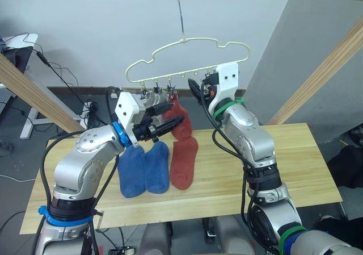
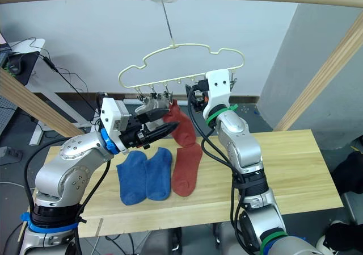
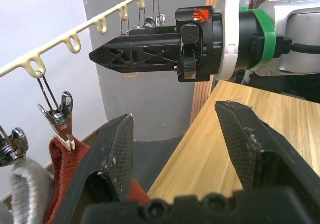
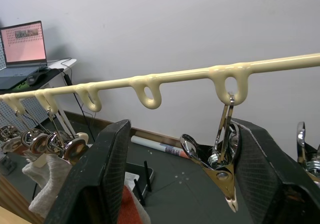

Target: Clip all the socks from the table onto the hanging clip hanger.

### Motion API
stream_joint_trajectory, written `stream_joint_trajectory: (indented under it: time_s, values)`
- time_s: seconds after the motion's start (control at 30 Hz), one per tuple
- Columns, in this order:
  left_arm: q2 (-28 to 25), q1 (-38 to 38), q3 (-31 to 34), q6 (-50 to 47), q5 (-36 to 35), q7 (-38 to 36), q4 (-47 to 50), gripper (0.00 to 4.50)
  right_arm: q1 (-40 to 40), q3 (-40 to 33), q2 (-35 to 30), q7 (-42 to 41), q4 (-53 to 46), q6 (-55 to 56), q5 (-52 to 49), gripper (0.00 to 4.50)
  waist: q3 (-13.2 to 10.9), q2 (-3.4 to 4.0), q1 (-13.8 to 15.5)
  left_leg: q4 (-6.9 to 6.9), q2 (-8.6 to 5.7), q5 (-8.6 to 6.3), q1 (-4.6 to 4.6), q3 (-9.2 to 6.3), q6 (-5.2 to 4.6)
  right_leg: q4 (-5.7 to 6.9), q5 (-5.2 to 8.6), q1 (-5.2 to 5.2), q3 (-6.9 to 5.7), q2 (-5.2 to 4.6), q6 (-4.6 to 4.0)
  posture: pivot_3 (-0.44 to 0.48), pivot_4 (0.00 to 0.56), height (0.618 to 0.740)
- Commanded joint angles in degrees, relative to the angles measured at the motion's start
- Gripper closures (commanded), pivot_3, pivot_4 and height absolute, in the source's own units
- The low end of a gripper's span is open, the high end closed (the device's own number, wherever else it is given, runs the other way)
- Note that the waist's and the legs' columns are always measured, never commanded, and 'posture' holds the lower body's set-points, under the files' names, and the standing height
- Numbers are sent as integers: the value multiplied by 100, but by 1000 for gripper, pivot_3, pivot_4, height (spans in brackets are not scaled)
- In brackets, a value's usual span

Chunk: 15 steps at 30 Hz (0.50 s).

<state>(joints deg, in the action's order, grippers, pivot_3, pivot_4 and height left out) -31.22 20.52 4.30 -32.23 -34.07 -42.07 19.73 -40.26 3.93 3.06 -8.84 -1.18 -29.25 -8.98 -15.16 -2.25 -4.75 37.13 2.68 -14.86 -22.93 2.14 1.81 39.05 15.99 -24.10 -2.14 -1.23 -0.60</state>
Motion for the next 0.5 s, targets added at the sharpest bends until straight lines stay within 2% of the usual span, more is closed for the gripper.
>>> stream_joint_trajectory:
  time_s: [0.03,0.13,0.27,0.33,0.43,0.5]
  values:
    - [29,-46,90,121,-41,-13,92,1592,-153,6,46,10,-118,180,-2,1462,0,0,0,0,0,0,0,0,0,0,0,0,0,0,0,-135,250,740]
    - [35,-63,79,138,-29,-6,84,1592,-157,-17,54,39,-91,209,0,1966,0,0,0,0,0,0,0,0,0,0,0,0,0,0,0,-135,250,740]
    - [95,-187,85,275,143,148,31,1592,-184,-110,78,110,-10,278,-17,3381,0,0,-2,0,0,0,0,0,0,0,0,0,0,0,0,-131,250,740]
    - [116,-265,61,341,235,208,35,1592,-196,-126,83,122,22,305,-26,3920,0,0,-1,0,0,0,0,1,0,0,0,0,1,0,0,-131,250,740]
    - [170,-516,-94,458,515,368,143,1592,-198,-148,107,137,43,322,-65,4478,0,0,-4,-1,1,0,0,0,0,0,0,0,0,0,0,-131,251,740]
    - [218,-685,-212,565,713,469,198,1592,-198,-157,121,140,48,323,-86,4478,0,0,-1,-2,1,0,0,1,0,-1,0,0,1,0,0,-134,252,740]
